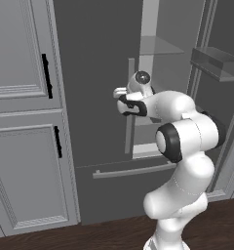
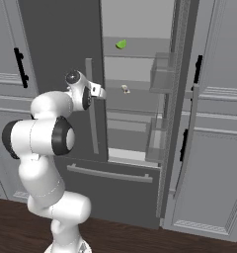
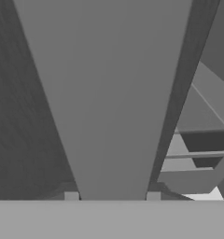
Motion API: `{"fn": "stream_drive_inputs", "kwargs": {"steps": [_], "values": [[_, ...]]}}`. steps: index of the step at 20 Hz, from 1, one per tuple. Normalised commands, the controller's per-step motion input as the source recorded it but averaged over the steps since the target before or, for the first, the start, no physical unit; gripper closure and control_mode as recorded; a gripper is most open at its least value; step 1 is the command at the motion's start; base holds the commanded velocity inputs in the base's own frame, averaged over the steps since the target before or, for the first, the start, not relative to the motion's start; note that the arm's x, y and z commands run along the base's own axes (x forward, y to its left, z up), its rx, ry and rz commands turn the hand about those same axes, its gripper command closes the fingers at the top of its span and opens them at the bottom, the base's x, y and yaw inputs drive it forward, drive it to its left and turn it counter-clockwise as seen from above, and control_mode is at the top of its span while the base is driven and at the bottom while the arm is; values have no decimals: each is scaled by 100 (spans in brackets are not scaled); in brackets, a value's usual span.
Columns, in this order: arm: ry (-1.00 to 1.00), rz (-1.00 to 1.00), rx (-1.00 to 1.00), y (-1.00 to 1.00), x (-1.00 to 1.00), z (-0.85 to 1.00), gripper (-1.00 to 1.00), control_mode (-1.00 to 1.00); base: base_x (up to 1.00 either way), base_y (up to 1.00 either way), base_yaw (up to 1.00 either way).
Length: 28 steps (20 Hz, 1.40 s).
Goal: Grab a lemon wedge from the fridge and one ice cube from the ice bowl, and put them in the glass of lemonade.
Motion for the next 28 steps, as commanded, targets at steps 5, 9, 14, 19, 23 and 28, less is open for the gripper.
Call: {"fn": "stream_drive_inputs", "kwargs": {"steps": [5,9,14,19,23,28], "values": [[0,0,0,48,2,1,100,-100,0,0,0],[0,0,0,67,-23,26,100,-100,0,0,0],[0,0,-2,66,-55,45,100,-100,0,0,0],[0,4,-3,65,-77,53,100,-100,0,0,0],[1,10,-3,36,-75,77,100,-100,0,0,0],[0,16,-1,27,-95,85,100,-100,0,0,0]]}}
